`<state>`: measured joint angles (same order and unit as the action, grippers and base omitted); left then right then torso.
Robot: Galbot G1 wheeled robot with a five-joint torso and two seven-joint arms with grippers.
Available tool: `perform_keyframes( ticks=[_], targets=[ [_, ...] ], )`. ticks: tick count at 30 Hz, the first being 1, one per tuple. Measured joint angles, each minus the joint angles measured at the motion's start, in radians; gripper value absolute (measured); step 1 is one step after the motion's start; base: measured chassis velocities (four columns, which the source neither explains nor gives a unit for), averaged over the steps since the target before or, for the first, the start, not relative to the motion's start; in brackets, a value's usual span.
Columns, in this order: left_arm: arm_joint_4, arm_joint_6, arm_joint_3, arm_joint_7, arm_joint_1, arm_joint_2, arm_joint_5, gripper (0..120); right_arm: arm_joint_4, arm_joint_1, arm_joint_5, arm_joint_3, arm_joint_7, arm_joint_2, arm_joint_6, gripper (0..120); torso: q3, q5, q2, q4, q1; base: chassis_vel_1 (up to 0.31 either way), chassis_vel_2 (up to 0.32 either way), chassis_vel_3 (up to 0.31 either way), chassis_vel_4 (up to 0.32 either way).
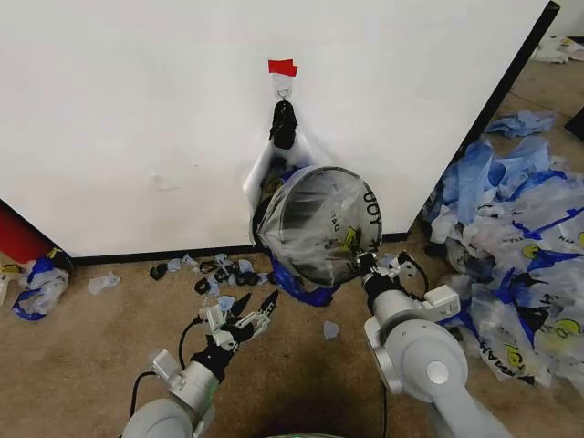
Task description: Pick up the garbage bag from the wall and place it over the trash bin.
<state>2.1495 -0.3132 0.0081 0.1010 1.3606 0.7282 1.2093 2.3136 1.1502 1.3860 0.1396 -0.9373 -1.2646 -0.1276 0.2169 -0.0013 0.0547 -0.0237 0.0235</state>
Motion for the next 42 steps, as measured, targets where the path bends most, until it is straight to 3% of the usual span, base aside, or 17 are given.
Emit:
perform_keyframes(
  ticks=[23, 29, 34, 36, 40, 42],
  targets=[
    [0.000, 0.015, 0.054, -0.017, -0.030, 0.067, 0.043, 100, -0.031, 0.011, -0.063, -0.049, 0.015, -0.037, 0.000, 0, 0.000, 0.0000, 0.000, 0.0000, 0.000, 0.000, 0.000, 0.000, 0.000],
    [-0.002, 0.006, 0.064, -0.021, -0.042, 0.076, 0.053, 84, -0.033, 0.015, -0.073, -0.053, 0.018, -0.046, 0.000, 0, 0.000, 0.0001, 0.000, 0.0000, 0.000, 0.000, 0.000, 0.000, 0.000],
    [-0.013, 0.003, 0.078, -0.026, -0.044, 0.080, 0.054, 62, -0.038, 0.014, -0.081, -0.059, 0.019, -0.057, 0.001, 0, 0.000, 0.0000, 0.000, 0.0001, 0.000, 0.000, 0.000, 0.000, 0.000],
    [-0.014, 0.002, 0.079, -0.027, -0.044, 0.081, 0.053, 61, -0.039, 0.014, -0.082, -0.059, 0.020, -0.058, 0.001, 0, 0.000, 0.0000, 0.000, 0.0001, 0.000, 0.000, 0.000, 0.000, 0.000],
    [-0.018, -0.001, 0.080, -0.027, -0.047, 0.078, 0.053, 41, -0.051, 0.011, -0.092, -0.065, 0.023, -0.064, 0.000, 0, 0.000, 0.0000, 0.000, 0.0000, 0.000, 0.000, 0.000, 0.000, 0.000],
    [-0.017, -0.001, 0.079, -0.027, -0.047, 0.076, 0.053, 38, -0.052, 0.011, -0.093, -0.065, 0.024, -0.065, 0.000, 0, 0.000, 0.0000, 0.000, 0.0000, 0.000, 0.000, 0.000, 0.000, 0.000]
  ],
)
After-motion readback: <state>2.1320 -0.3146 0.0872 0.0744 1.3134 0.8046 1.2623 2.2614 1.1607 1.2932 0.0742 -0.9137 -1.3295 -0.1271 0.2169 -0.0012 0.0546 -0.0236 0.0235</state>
